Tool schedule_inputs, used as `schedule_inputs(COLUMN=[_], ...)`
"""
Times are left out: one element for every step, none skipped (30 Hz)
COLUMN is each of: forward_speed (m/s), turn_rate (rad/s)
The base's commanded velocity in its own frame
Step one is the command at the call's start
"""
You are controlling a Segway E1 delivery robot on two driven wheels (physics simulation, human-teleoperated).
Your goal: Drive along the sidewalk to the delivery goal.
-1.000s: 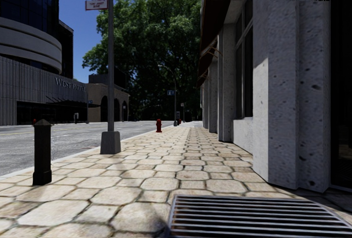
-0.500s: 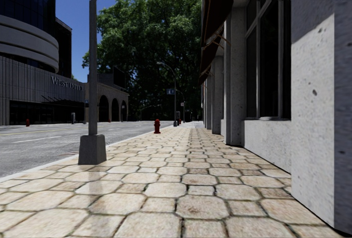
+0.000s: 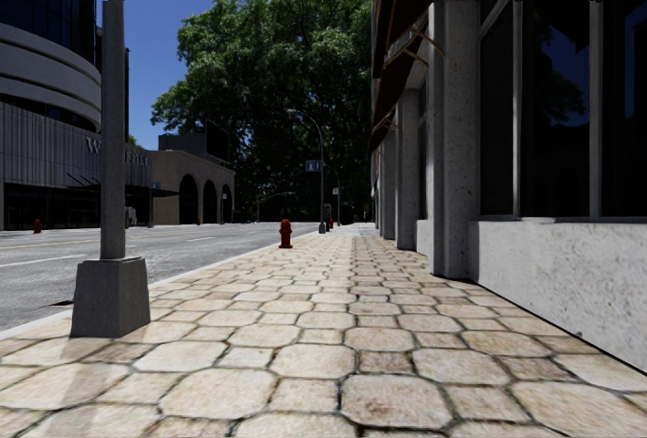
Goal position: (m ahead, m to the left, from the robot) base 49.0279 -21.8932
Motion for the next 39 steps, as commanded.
schedule_inputs(forward_speed=[1.92, 1.92, 1.92, 1.92, 1.92, 1.92, 1.92, 1.92, 1.92, 1.92, 1.92, 1.92, 1.92, 1.92, 1.92, 1.92, 1.92, 1.92, 1.92, 1.92, 1.92, 1.92, 1.95, 1.95, 1.97, 2.00, 2.00, 2.00, 2.00, 2.00, 2.00, 2.00, 2.00, 2.00, 2.00, 2.00, 2.00, 2.00, 2.00], turn_rate=[0.00, 0.00, 0.00, 0.00, 0.00, 0.00, 0.00, 0.00, 0.00, 0.00, 0.00, 0.00, 0.00, 0.00, 0.00, 0.00, -0.02, -0.16, -0.16, -0.26, -0.30, -0.32, -0.35, -0.35, -0.52, -0.75, -0.83, -0.85, -0.85, -0.82, -0.59, -0.12, -0.05, -0.05, -0.02, -0.01, 0.00, 0.00, 0.00])
